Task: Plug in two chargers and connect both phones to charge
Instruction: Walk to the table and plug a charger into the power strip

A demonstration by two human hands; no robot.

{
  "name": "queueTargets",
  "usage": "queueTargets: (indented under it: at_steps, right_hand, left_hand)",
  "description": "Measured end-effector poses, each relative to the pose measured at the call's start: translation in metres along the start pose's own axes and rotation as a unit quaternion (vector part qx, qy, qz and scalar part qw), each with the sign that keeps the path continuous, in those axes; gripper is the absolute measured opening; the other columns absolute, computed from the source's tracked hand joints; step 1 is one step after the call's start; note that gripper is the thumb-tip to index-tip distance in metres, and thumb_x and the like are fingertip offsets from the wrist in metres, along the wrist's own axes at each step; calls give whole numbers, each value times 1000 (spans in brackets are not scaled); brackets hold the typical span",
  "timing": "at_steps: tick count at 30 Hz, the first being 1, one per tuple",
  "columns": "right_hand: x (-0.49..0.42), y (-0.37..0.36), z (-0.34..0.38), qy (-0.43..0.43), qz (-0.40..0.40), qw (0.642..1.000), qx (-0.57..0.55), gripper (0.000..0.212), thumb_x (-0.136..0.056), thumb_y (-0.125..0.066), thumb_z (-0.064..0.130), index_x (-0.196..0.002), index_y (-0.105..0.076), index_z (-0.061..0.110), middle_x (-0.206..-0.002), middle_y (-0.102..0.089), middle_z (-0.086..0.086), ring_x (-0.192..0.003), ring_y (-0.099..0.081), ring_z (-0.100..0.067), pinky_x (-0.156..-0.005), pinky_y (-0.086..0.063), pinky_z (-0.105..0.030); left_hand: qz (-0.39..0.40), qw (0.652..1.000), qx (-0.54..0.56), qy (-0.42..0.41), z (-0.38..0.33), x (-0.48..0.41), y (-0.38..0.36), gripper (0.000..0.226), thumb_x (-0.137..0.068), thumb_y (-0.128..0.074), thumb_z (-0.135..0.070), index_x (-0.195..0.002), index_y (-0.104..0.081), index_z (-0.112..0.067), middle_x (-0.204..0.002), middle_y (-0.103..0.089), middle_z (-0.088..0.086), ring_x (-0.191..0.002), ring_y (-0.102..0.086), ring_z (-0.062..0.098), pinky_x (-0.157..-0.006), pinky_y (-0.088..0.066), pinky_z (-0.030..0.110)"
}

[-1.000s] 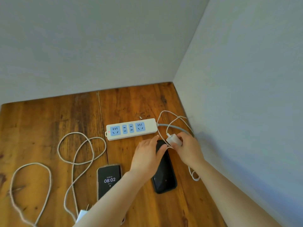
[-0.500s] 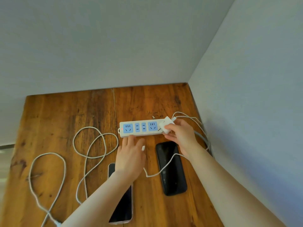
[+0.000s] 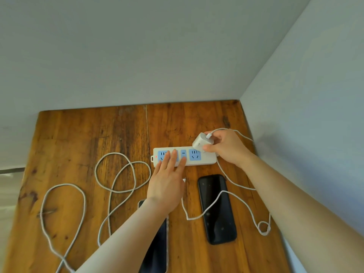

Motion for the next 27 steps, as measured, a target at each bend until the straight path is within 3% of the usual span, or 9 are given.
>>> queueTargets:
  at_steps: [4, 12, 16, 19, 22, 27]
  right_hand:
    - [-3, -5, 13, 49, 39, 994, 90, 41, -81, -71, 12, -121, -62, 11, -129, -61, -4, -102, -62, -17, -75, -56, -27]
    - [1, -15, 15, 95, 27, 979, 177, 47, -85, -68, 23, -130, -55, 18, -126, -62, -4, -89, -56, -8, -59, -43, -11]
    - [5, -25, 17, 94, 7, 984, 150, 41, -93, -50, 43, -122, -61, 16, -121, -65, -4, -81, -58, -6, -59, -44, -13]
    - [1, -28, 17, 81, 2, 988, 132, 35, -93, -51, 39, -114, -64, 14, -129, -61, -2, -85, -57, -6, -56, -42, -12]
    - [2, -33, 9, 58, 1, 989, 134, 37, -91, -56, 37, -120, -62, 16, -121, -64, -2, -78, -57, -7, -53, -44, -10]
    - [3, -34, 9, 59, -21, 992, 112, 32, -90, -57, 35, -112, -66, 13, -127, -63, -1, -73, -57, -6, -48, -42, -8]
  left_hand:
    - [-3, 1000, 8, -2, 1, -2, 0, 66, -97, -44, -34, -150, -6, -30, -161, 0, 3, -146, 7, 26, -107, -1, 37]
    - [6, 1000, 16, 1, 2, -3, -2, 66, -96, -45, -34, -150, -7, -31, -161, -1, 2, -146, 6, 26, -113, -12, 40]
    - [7, 1000, 24, 3, 3, -2, -2, 65, -97, -45, -33, -150, -8, -31, -161, 0, 1, -146, 8, 25, -113, -13, 39]
    - [8, 1000, 27, 5, 3, -2, -1, 65, -97, -45, -33, -150, -8, -31, -161, 0, 1, -146, 8, 25, -113, -16, 40]
    - [9, 1000, 29, 5, 2, -1, 0, 64, -97, -44, -33, -150, -9, -30, -161, -1, 2, -146, 7, 25, -114, -17, 39]
    - [14, 999, 38, 5, 2, 0, 2, 64, -97, -44, -31, -150, -9, -30, -161, -1, 1, -146, 8, 24, -114, -16, 39]
Point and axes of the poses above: each hand's wrist, its own x-axis away from the middle knuckle, its own y-axis out of the back of the hand, z = x × y, the point moved 7 cm from there along -x, towards the middle knuckle
